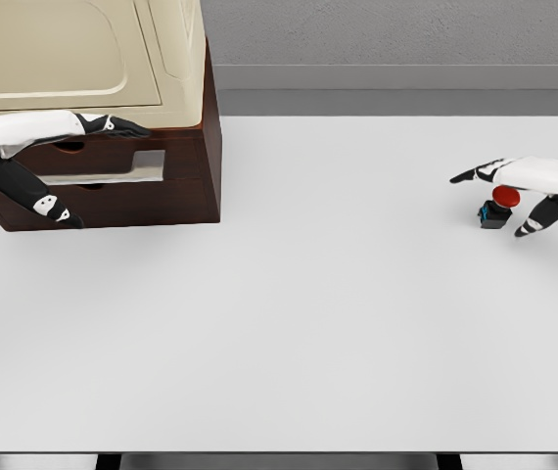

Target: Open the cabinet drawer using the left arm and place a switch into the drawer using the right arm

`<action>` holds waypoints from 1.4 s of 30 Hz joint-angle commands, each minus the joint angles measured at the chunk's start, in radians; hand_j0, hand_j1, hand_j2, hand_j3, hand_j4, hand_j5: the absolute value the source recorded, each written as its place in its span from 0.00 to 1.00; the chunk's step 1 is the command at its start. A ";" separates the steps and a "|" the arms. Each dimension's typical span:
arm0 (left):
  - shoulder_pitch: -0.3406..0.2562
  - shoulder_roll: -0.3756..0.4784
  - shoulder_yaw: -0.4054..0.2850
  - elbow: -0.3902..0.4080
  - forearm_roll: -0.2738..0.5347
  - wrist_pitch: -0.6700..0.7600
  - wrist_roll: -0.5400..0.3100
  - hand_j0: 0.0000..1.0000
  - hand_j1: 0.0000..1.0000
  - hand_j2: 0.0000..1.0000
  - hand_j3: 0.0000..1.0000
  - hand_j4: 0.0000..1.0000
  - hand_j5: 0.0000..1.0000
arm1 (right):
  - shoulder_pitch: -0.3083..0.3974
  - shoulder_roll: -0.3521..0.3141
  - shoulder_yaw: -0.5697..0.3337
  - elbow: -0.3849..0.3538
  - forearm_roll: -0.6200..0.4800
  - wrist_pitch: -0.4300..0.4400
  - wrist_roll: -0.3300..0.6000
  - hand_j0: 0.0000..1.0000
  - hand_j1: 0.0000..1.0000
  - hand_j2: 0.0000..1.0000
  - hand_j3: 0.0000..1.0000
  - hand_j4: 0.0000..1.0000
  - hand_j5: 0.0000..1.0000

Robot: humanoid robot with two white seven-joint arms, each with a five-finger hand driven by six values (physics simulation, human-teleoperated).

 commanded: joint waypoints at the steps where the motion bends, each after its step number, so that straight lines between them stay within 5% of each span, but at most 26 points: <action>1: 0.000 0.000 0.001 -0.001 -0.008 0.019 0.000 1.00 1.00 1.00 1.00 1.00 1.00 | -0.005 0.012 0.000 0.022 0.024 0.002 0.000 1.00 1.00 1.00 1.00 1.00 1.00; 4: 0.000 -0.023 0.001 0.001 -0.006 0.036 0.000 1.00 1.00 1.00 1.00 1.00 1.00 | -0.025 0.046 0.001 0.088 0.031 0.002 0.000 1.00 1.00 1.00 1.00 1.00 1.00; 14: 0.011 -0.073 0.004 0.002 -0.003 0.103 0.000 1.00 1.00 1.00 1.00 1.00 1.00 | -0.031 0.068 0.010 0.146 0.067 0.002 0.000 0.86 0.86 0.86 0.86 0.86 0.86; 42: 0.063 -0.058 0.015 0.044 -0.010 0.126 0.000 1.00 1.00 1.00 1.00 1.00 1.00 | -0.045 0.066 0.026 0.140 0.076 0.002 0.000 0.63 0.63 0.63 0.63 0.63 0.63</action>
